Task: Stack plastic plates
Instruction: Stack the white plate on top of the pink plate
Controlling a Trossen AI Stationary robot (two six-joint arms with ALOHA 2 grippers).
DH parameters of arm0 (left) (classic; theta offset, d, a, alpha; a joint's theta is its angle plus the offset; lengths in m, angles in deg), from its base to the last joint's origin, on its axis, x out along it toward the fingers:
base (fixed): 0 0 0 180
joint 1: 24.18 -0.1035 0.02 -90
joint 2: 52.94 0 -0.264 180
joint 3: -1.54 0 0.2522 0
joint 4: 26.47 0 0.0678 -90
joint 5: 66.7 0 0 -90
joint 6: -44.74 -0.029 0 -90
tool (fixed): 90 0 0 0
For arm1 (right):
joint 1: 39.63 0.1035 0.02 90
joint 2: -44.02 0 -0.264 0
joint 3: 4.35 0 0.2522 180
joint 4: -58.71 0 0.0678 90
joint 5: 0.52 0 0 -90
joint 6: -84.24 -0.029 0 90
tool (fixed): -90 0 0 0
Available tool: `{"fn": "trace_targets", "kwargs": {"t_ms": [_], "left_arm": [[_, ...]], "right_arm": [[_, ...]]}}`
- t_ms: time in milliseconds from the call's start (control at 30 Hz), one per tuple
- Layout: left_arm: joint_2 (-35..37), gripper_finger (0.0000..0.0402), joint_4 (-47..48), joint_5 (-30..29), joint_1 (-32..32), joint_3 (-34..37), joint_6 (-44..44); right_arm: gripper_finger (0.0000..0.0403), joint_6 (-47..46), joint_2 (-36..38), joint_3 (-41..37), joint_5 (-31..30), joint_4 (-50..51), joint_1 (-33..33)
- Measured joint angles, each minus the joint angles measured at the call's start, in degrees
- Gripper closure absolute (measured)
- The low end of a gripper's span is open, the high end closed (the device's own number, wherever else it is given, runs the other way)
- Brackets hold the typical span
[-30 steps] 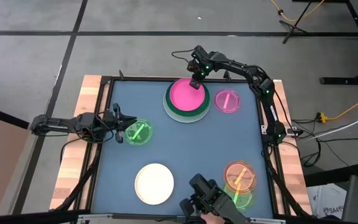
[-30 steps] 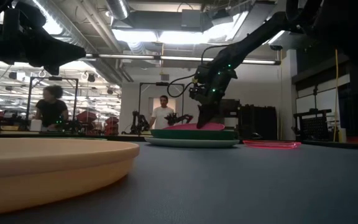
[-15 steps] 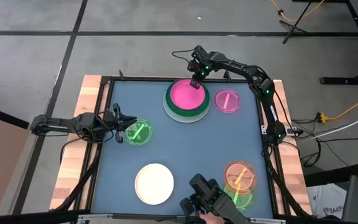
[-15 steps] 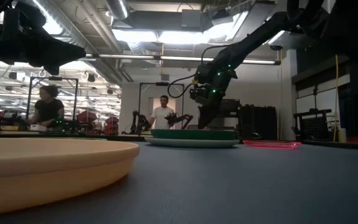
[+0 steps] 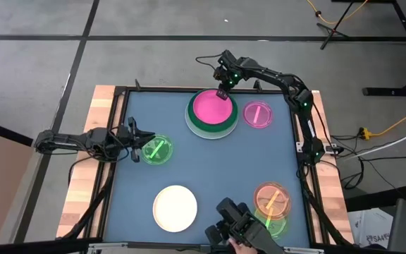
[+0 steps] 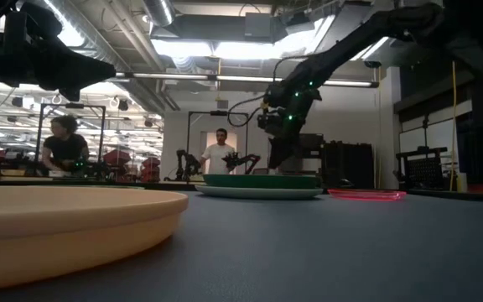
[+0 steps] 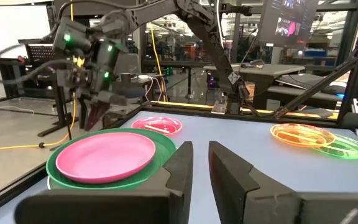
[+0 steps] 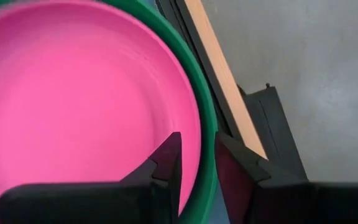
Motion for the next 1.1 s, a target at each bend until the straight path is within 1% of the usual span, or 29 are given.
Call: {"fn": "trace_targets", "kwargs": {"t_ms": [167,333,400,533,700,833,933,1033,1100], "left_arm": [[0.00,0.0356,-0.28,0.01,-0.01,-0.01,0.14],[0.01,0.0356,-3.05,0.22,0.00,-0.02,5.15],[0.00,0.0356,-4.12,1.02,-0.02,-0.02,6.45],[0.02,0.0356,-5.17,1.99,0.00,-0.02,9.34],[0.00,0.0356,-5.45,1.99,0.00,-0.02,11.46],[-0.50,0.0356,-8.10,1.99,0.03,-0.02,12.24],[-1.35,0.0356,-10.77,2.04,0.04,-0.02,12.24],[-2.58,0.0349,-13.61,3.44,0.04,-0.01,13.07],[-3.67,0.0334,-15.59,3.48,0.02,-0.02,14.25]], "right_arm": [[0.0317,3.43,3.56,0.02,0.36,3.39,0.45],[0.0317,8.56,8.62,0.02,-0.46,8.40,3.48],[0.0317,10.23,10.62,0.02,-0.74,10.05,5.83],[0.0317,13.10,15.18,0.02,-4.58,11.33,11.47],[0.0317,13.82,20.45,0.02,-5.17,11.27,18.72],[0.0317,14.41,24.58,-0.01,-6.67,11.72,24.55],[0.0317,13.91,28.58,-3.36,-10.01,10.40,29.71],[0.0317,12.07,33.53,-9.93,-16.06,6.94,35.24],[0.0317,9.96,37.38,-15.17,-19.26,5.00,38.69]]}}
